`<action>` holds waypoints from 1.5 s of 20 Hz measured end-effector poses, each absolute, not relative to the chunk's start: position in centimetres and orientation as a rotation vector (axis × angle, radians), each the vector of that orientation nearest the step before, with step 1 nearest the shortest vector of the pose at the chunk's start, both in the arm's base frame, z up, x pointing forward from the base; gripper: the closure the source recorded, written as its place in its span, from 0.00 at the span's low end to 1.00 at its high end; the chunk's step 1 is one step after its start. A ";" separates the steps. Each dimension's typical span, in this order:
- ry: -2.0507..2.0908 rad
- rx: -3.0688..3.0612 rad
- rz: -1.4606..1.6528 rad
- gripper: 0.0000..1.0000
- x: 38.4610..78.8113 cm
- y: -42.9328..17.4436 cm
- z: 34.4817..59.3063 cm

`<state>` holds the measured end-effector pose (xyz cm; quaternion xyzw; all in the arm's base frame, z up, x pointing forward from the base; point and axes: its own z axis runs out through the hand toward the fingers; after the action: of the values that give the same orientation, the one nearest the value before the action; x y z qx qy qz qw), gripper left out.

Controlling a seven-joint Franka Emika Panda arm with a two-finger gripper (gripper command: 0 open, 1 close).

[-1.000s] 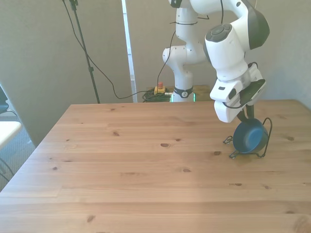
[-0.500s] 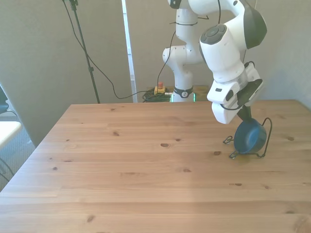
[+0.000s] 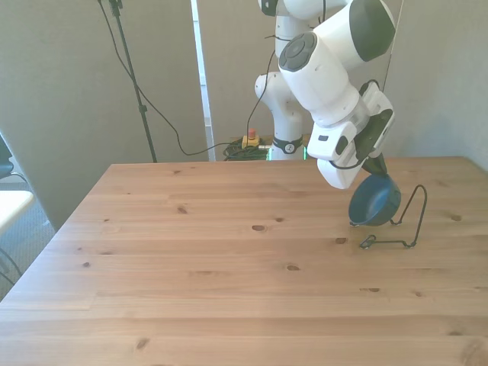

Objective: Unload the bowl

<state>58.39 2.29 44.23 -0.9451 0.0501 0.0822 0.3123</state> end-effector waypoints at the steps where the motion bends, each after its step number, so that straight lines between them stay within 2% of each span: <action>1: 0.129 -2.494 0.209 1.00 58.2 2.3 44.6; 5: 0.122 -2.510 0.186 1.00 56.6 2.4 45.9; 10: 0.155 -2.653 0.132 1.00 52.1 3.5 46.5; 15: 0.250 -2.792 0.124 1.00 46.8 5.2 45.5; 19: 0.358 -2.901 0.129 1.00 44.1 4.3 44.5; 30: 0.566 -3.117 0.095 1.00 43.9 0.0 40.1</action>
<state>43.94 -0.04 40.11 -0.9834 0.1785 0.0301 -0.0141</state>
